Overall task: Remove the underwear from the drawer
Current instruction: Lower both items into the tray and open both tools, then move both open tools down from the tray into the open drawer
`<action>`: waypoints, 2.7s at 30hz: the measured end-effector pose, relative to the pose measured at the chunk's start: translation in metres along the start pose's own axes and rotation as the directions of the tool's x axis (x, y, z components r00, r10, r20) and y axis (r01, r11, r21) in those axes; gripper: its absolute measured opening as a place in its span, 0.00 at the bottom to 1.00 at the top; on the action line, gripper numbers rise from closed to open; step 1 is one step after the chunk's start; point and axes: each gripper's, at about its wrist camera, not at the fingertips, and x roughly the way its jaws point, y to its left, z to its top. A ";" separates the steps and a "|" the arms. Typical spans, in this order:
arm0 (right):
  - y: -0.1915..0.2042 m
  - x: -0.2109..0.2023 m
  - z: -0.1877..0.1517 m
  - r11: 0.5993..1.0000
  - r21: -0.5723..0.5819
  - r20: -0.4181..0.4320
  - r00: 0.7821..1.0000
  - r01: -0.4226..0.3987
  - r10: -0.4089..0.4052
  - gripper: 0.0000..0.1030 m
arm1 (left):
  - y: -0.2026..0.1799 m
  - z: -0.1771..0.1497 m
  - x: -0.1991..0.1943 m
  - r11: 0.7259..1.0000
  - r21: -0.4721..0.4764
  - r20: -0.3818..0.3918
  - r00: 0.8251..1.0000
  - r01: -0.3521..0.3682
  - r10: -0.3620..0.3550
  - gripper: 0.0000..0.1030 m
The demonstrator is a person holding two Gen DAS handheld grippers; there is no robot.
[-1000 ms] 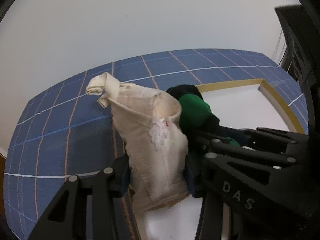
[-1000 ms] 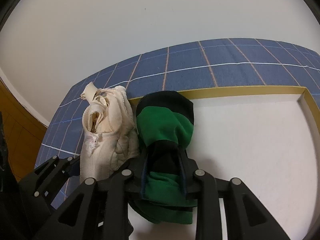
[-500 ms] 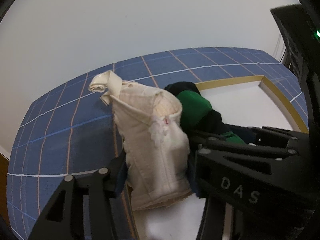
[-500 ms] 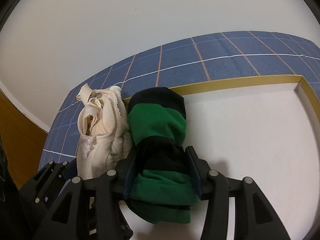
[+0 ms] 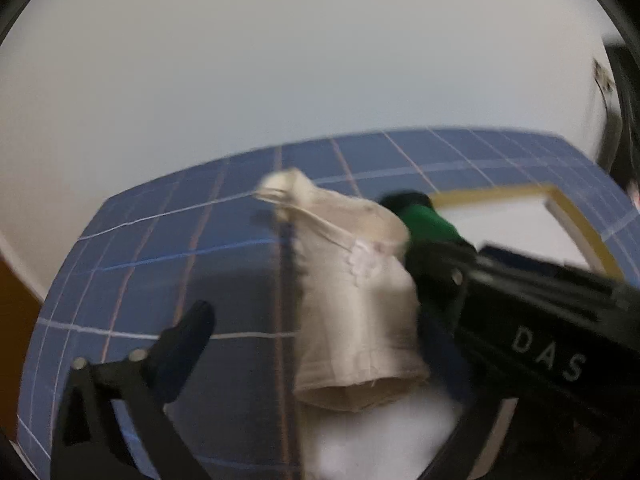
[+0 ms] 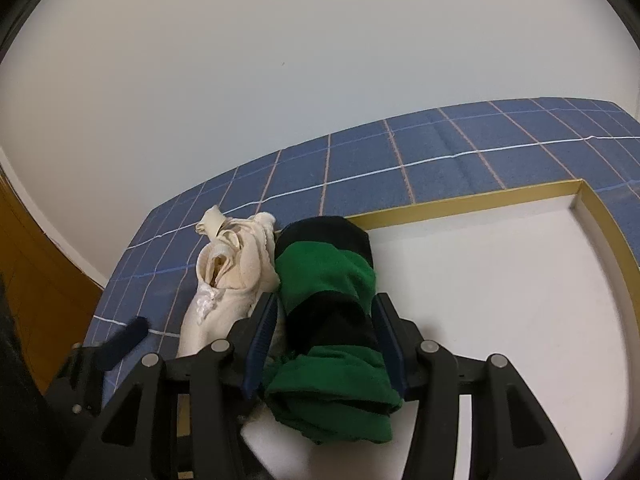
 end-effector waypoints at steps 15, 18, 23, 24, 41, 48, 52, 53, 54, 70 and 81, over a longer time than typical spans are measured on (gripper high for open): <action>0.013 -0.051 -0.013 0.997 -0.053 0.299 0.954 0.047 -0.029 0.61 | 0.002 -0.011 -0.026 0.991 -0.065 0.137 0.982 -0.120 0.128 1.00; 0.023 -0.078 -0.027 0.992 -0.088 0.464 0.885 0.093 -0.042 0.62 | -0.008 -0.022 -0.046 0.975 -0.066 0.269 0.937 -0.213 0.223 1.00; 0.041 -0.109 -0.055 0.973 -0.113 0.670 0.738 0.203 -0.076 0.79 | 0.002 -0.027 -0.061 0.967 -0.137 0.329 0.911 -0.213 0.248 1.00; 0.044 -0.116 -0.064 0.969 -0.100 0.723 0.685 0.228 -0.087 0.83 | 0.006 -0.029 -0.063 0.964 -0.158 0.331 0.909 -0.213 0.255 1.00; 0.029 -0.141 -0.093 0.962 -0.042 0.775 0.617 0.268 -0.138 0.91 | 0.029 -0.052 -0.088 0.937 -0.313 0.344 0.900 -0.157 0.266 1.00; 0.020 -0.131 -0.091 0.966 -0.072 0.655 0.742 0.248 -0.142 0.91 | 0.025 -0.061 -0.095 0.950 -0.287 0.313 0.926 -0.119 0.211 1.00; 0.016 -0.132 -0.092 0.972 -0.085 0.546 0.826 0.218 -0.138 0.91 | 0.022 -0.069 -0.091 0.959 -0.268 0.253 0.953 -0.094 0.165 1.00; 0.013 -0.133 -0.094 0.976 -0.080 0.521 0.844 0.200 -0.130 0.91 | 0.020 -0.072 -0.092 0.960 -0.267 0.250 0.955 -0.088 0.157 1.00; 0.011 -0.136 -0.097 0.979 -0.075 0.508 0.852 0.188 -0.125 0.91 | 0.018 -0.075 -0.093 0.962 -0.261 0.250 0.956 -0.086 0.153 1.00; -0.012 -0.187 -0.156 0.987 -0.092 0.433 0.898 0.132 -0.080 0.91 | -0.010 -0.127 -0.139 0.976 -0.207 0.148 0.984 -0.069 0.101 1.00; -0.036 -0.222 -0.190 0.986 -0.096 0.331 0.939 0.137 -0.098 0.91 | -0.021 -0.171 -0.161 0.988 -0.151 0.035 0.999 -0.017 0.022 1.00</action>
